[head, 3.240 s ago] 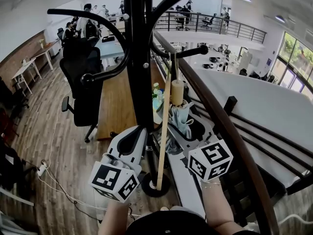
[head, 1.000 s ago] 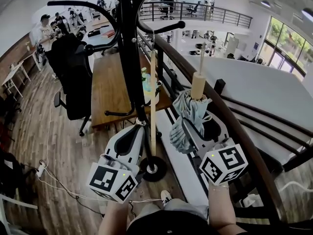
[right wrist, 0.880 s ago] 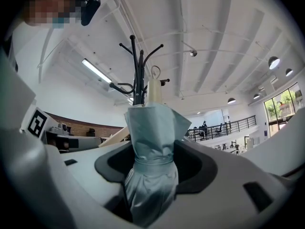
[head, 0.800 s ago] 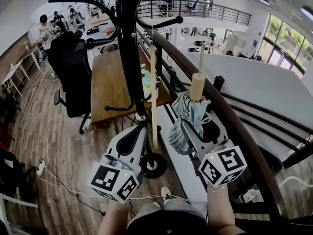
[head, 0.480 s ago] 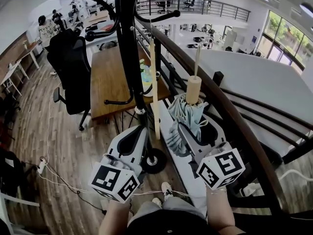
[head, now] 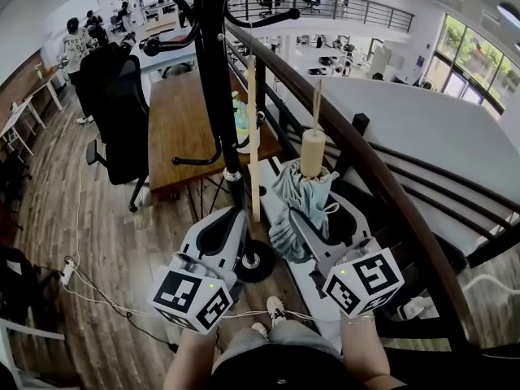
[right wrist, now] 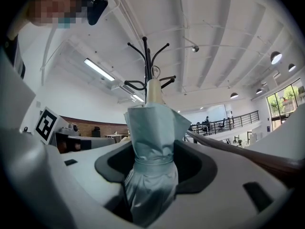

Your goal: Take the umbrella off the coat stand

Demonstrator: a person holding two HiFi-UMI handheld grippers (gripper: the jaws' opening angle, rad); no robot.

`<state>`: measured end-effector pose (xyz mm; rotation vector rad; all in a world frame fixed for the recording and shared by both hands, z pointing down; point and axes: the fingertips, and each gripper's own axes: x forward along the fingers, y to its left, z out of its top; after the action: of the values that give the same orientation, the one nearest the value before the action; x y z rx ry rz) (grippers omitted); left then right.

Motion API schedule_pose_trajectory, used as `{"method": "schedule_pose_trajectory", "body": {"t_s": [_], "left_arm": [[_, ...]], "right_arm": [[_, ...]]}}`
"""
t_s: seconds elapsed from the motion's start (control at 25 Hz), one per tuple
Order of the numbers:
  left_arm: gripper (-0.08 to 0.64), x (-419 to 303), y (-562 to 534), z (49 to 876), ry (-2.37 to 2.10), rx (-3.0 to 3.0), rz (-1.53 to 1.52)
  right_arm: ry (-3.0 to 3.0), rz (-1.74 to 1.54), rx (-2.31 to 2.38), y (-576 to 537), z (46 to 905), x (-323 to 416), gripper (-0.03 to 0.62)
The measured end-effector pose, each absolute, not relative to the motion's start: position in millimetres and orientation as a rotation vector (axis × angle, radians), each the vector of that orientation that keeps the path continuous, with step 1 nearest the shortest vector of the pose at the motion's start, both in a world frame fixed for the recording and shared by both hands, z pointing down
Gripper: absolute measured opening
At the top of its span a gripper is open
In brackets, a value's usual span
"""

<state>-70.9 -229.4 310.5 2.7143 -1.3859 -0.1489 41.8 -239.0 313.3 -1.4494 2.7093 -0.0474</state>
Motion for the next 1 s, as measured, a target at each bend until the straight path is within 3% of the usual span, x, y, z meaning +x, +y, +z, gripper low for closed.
{"method": "schedule_pose_trajectory", "body": {"t_s": [1.0], "left_arm": [[0.023,-81,-249,307,-1.392,2.724,-0.184]], "right_arm": [[2.726,-0.010,-1.427,-257,311,34,0.262]]}}
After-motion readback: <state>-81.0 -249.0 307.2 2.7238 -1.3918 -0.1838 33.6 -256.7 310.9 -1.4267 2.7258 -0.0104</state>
